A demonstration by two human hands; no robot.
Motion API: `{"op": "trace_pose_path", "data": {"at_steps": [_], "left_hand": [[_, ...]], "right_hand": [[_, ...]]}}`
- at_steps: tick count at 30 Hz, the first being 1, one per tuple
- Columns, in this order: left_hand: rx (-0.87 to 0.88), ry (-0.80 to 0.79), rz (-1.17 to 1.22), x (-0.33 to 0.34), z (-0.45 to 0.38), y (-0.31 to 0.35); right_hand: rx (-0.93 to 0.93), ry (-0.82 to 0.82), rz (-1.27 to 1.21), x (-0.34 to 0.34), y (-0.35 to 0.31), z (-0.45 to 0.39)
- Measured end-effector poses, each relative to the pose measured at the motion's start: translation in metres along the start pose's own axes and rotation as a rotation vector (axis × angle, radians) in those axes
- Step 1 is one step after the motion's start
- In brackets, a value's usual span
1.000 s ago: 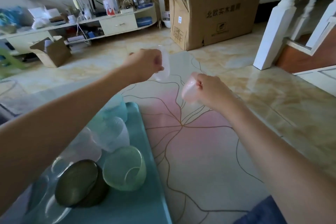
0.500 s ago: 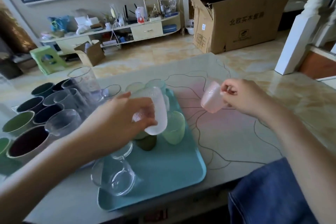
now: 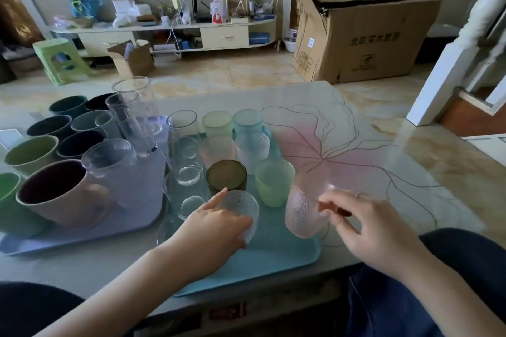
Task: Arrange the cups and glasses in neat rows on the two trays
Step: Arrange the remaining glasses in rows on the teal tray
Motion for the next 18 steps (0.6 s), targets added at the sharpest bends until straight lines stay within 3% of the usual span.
{"op": "trace_pose_path", "data": {"at_steps": [9, 12, 14, 16, 18], "left_hand": [[-0.004, -0.001, 0.156, -0.007, 0.005, -0.006], [-0.064, 0.153, 0.393, -0.022, 0.011, -0.016], [-0.199, 0.280, 0.566, -0.030, 0.018, -0.032], [-0.414, 0.537, 0.656, -0.034, 0.032, -0.055], [-0.633, 0.765, 0.638, -0.033, 0.049, -0.080]], "right_hand": [[-0.098, -0.229, 0.119, 0.035, -0.010, 0.003], [-0.015, -0.190, -0.134, 0.027, -0.012, -0.002], [0.048, -0.003, -0.236, 0.015, -0.005, -0.005], [0.145, 0.150, -0.166, 0.005, 0.009, -0.006], [0.298, 0.105, -0.080, 0.007, 0.026, -0.005]]}}
Point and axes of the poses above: each hand's wrist, its own z-axis away from the middle knuckle, its own x-axis out of the palm, y = z × x, the point moved 4 cm from there along -z, towards the middle knuckle, and after that the axes turned 7 degrees about -z, right-handed, at the moved point
